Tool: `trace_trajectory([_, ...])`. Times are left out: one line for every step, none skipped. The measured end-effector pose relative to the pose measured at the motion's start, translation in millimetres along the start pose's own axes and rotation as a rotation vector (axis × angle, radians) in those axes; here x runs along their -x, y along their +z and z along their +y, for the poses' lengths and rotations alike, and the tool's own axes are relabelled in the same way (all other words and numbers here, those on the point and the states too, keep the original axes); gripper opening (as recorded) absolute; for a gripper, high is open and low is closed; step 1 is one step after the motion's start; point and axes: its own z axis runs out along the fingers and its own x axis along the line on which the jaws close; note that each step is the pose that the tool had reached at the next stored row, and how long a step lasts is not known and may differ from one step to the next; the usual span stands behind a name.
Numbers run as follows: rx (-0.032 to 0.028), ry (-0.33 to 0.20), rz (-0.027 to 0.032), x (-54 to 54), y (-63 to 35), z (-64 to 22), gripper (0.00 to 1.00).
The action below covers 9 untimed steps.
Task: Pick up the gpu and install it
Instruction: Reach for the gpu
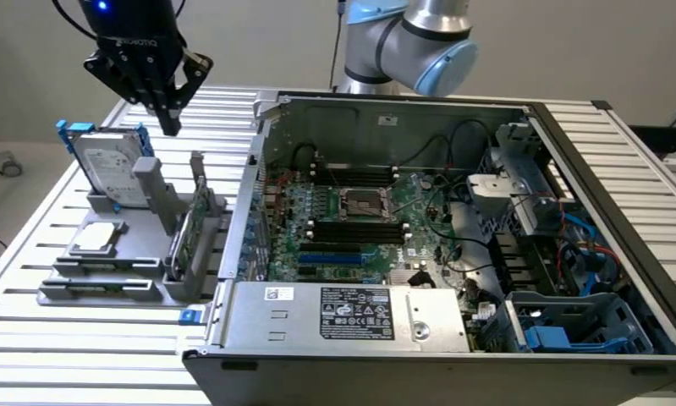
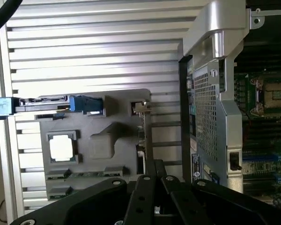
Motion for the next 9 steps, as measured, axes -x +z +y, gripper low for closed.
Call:
trace_trajectory([-0.0027, -0.002, 0.0001, -2.1, 0.5, -0.1, 0.11])
trace_trajectory([-0.0077, -0.007, 0.0011, -2.8, 0.7, -0.1, 0.11])
trace_trajectory([-0.0141, -0.011, 0.0033, -3.0, 0.6, -0.2, 0.11])
trace_trajectory([-0.0210, -0.016, 0.0051, -3.3, 0.8, -0.2, 0.11])
trace_trajectory([-0.0277, -0.019, 0.0064, -3.7, 0.9, -0.3, 0.11])
trace_trajectory([-0.0327, -0.022, 0.0067, -4.1, 1.2, -0.3, 0.11])
trace_trajectory([-0.0351, -0.023, 0.0068, -4.6, 1.2, -0.4, 0.11])
trace_trajectory([-0.0352, -0.024, 0.0069, -4.6, 1.1, -0.4, 0.11])
trace_trajectory([-0.0351, -0.024, 0.0069, -4.6, 1.2, -0.4, 0.11])
